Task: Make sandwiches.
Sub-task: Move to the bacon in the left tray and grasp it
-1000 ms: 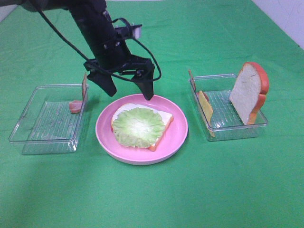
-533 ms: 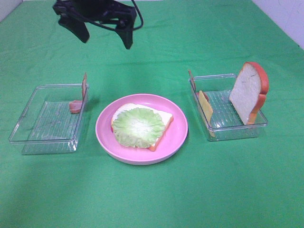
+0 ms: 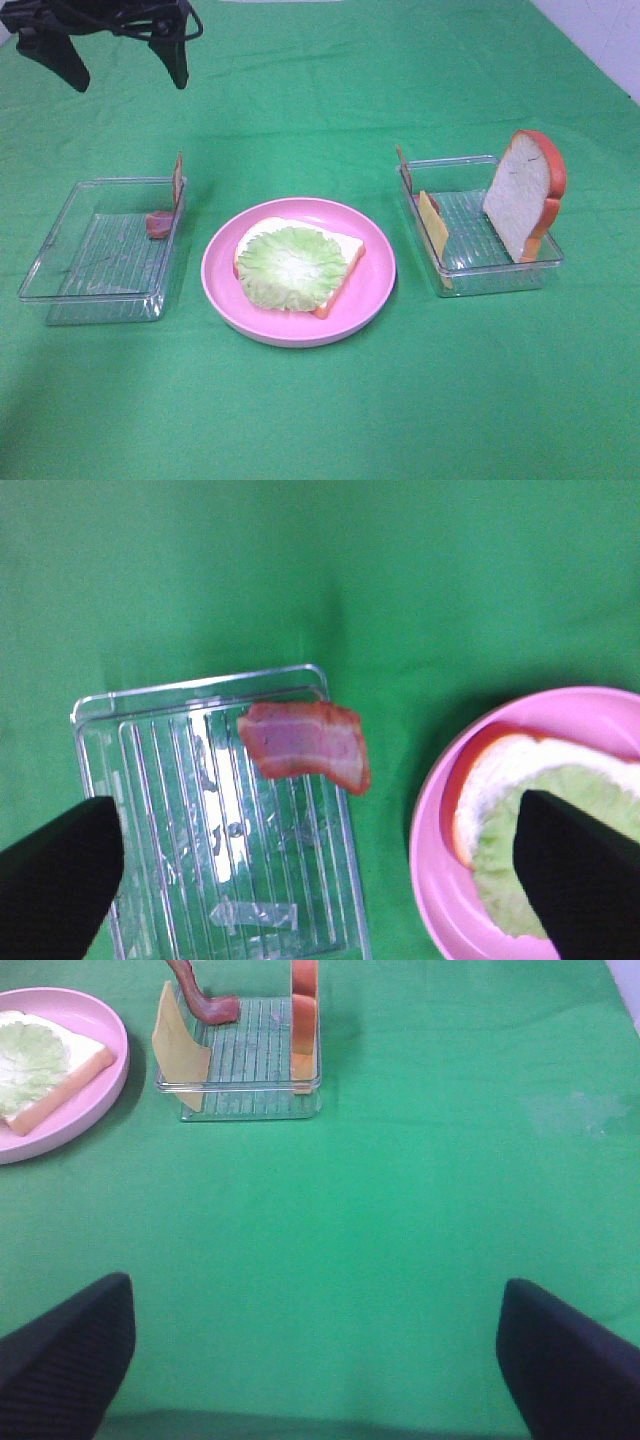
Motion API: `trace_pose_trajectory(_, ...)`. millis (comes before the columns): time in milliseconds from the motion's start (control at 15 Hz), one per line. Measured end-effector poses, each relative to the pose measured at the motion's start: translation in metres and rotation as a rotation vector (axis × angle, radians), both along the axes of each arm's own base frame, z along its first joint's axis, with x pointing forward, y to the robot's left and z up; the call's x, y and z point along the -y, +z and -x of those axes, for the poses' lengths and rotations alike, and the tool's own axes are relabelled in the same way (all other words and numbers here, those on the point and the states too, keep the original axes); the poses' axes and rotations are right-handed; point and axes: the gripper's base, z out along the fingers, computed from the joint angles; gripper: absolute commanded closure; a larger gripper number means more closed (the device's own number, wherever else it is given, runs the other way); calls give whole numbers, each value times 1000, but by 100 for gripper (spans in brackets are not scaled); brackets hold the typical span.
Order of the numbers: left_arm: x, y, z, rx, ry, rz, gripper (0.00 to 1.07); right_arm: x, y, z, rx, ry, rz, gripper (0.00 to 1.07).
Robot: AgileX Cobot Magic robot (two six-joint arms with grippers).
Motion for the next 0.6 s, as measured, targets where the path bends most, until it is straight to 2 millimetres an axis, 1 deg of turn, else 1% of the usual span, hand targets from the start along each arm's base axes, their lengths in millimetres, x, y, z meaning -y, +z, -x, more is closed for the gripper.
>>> trace_pose_trajectory(467, 8, -72, -15, -171, 21, 8, 6, 0, 0, 0, 0, 0, 0, 13)
trace_pose_trajectory(600, 9, -81, -17, -190, 23, 9, 6, 0, 0, 0, 0, 0, 0, 13)
